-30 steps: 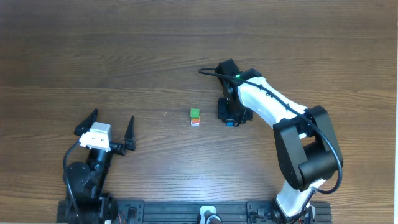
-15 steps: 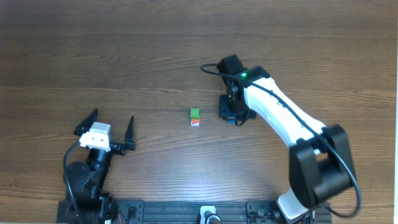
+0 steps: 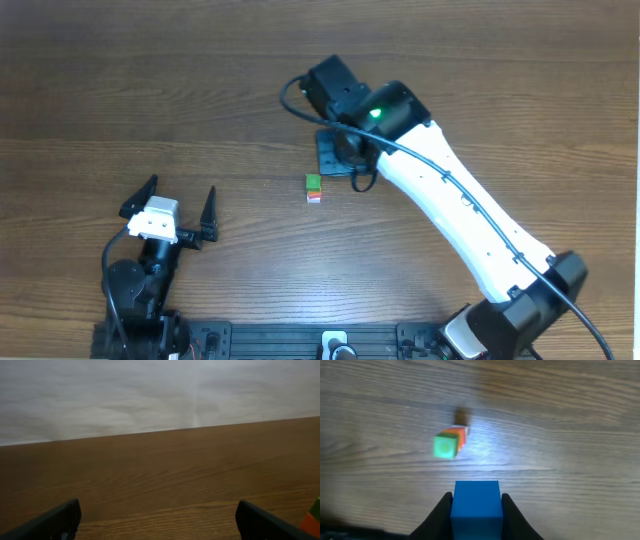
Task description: Stack Cubes
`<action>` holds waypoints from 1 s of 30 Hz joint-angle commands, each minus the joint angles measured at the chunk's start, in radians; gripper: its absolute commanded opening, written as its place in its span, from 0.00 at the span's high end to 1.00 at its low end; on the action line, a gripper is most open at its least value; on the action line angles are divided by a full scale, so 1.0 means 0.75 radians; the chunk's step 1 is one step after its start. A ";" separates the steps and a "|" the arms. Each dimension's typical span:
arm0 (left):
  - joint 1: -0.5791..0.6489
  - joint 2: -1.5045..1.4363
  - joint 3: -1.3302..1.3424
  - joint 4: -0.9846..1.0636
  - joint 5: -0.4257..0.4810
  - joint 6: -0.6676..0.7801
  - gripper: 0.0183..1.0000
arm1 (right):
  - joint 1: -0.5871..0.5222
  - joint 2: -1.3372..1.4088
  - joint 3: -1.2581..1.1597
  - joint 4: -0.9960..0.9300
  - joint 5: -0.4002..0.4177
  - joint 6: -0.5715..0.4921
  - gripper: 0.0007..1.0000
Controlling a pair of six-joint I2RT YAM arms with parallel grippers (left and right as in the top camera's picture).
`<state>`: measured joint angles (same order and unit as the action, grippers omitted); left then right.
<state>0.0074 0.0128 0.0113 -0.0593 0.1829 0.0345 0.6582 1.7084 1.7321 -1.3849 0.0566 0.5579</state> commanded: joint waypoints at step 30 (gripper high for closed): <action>-0.005 -0.008 -0.008 -0.001 -0.007 0.018 0.00 | 0.107 0.416 0.183 -0.047 -0.040 0.193 0.88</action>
<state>0.0074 0.0128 0.0113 -0.0593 0.1833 0.0345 0.7296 1.9972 1.8462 -1.4242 0.0357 0.6849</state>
